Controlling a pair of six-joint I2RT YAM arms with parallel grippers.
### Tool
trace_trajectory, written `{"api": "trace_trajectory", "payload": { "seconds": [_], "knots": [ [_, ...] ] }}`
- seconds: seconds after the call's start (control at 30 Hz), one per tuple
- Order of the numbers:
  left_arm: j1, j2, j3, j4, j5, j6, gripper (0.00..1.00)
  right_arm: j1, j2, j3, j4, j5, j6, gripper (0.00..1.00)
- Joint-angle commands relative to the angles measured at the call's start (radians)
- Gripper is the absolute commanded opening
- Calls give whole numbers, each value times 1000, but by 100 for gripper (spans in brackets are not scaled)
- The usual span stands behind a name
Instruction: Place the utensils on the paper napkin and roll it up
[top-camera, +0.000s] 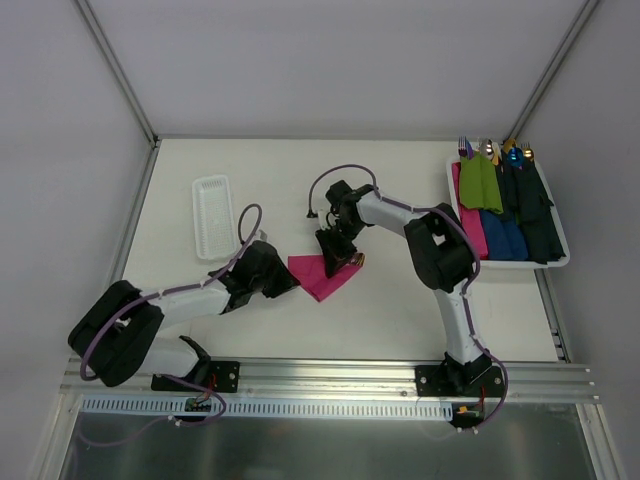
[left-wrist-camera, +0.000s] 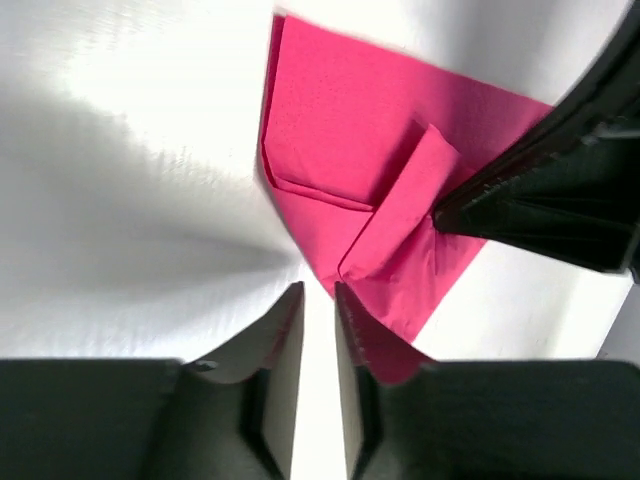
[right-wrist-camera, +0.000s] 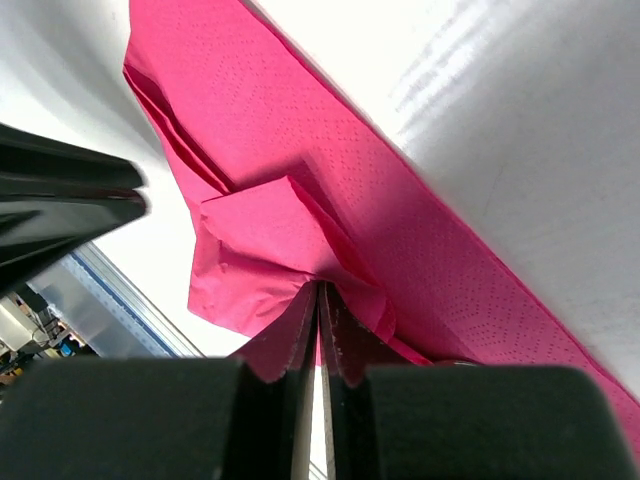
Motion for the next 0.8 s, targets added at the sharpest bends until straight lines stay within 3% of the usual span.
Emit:
{"api": "trace_trajectory", "payload": {
  "seconds": [0.0,0.1,0.23,0.77],
  "knots": [
    [-8,-121,-40,-67,-109,5,22,30,55,28,-2,67,-21,7],
    [-6,-227,-52,-63,-109,38,27,49,66,51,-5,64,-20,7],
    [-6,-243,-34,-20,-75,69,28,75,85,77,-12,53,-29,7],
    [-22,-2,-94,245,-26,-61,20,103,114,160,-9,-19,-119,6]
  ]
}}
